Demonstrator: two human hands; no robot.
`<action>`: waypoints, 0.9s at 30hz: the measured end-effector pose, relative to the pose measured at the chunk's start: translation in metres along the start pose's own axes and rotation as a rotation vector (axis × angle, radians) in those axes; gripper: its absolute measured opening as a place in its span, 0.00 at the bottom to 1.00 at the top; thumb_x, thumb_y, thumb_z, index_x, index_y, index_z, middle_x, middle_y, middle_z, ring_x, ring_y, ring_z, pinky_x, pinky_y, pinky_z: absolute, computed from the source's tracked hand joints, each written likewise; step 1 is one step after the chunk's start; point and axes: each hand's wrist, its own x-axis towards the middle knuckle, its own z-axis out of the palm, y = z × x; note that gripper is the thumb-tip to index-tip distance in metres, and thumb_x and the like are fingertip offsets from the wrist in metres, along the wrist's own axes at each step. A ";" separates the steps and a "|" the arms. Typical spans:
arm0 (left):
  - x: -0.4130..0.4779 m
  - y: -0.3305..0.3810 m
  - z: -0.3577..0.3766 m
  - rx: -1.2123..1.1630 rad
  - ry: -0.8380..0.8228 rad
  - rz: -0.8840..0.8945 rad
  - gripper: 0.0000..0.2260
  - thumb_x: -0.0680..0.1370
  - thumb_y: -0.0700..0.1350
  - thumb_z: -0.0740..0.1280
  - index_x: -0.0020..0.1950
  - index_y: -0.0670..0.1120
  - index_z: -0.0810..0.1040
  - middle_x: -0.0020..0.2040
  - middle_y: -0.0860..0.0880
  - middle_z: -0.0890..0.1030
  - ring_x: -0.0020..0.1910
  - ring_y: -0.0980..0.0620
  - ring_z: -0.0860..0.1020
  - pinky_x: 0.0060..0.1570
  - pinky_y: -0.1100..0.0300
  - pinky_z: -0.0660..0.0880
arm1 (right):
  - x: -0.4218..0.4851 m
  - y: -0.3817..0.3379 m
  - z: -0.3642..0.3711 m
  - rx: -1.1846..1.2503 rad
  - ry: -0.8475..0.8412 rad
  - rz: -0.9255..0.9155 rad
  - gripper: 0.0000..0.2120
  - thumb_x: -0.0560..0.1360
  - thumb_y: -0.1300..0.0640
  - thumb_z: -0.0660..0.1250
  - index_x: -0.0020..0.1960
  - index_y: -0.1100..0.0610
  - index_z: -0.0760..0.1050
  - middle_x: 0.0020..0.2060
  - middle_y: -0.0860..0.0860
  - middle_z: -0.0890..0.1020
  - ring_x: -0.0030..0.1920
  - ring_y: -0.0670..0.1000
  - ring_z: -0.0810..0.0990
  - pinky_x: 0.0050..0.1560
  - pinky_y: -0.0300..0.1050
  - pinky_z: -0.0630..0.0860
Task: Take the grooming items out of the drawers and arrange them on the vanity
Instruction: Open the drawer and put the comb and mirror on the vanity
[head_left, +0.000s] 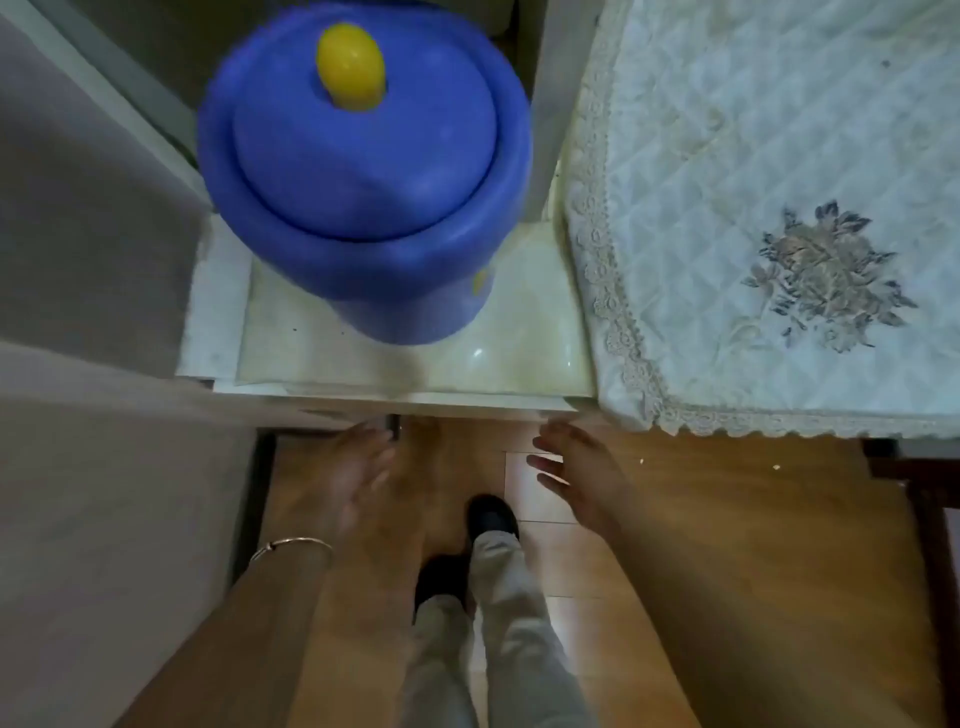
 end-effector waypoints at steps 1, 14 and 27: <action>0.004 0.004 0.001 -0.040 -0.076 0.045 0.10 0.80 0.39 0.57 0.46 0.51 0.75 0.42 0.54 0.79 0.43 0.58 0.77 0.42 0.64 0.73 | 0.006 0.003 0.001 0.069 0.000 -0.009 0.05 0.77 0.60 0.60 0.46 0.54 0.74 0.44 0.52 0.78 0.52 0.55 0.76 0.52 0.46 0.73; -0.020 -0.023 -0.031 -0.016 -0.101 0.026 0.15 0.79 0.40 0.61 0.66 0.44 0.70 0.59 0.50 0.79 0.61 0.50 0.75 0.55 0.59 0.73 | -0.009 0.056 0.000 0.204 0.010 0.000 0.05 0.78 0.58 0.60 0.52 0.55 0.72 0.47 0.52 0.78 0.51 0.53 0.78 0.59 0.49 0.71; -0.148 0.015 -0.042 0.859 0.233 1.014 0.12 0.75 0.45 0.64 0.56 0.44 0.77 0.54 0.50 0.78 0.56 0.51 0.74 0.58 0.64 0.67 | -0.137 0.035 0.012 -0.911 0.365 -0.930 0.09 0.74 0.57 0.66 0.53 0.57 0.77 0.47 0.49 0.80 0.50 0.45 0.75 0.47 0.37 0.73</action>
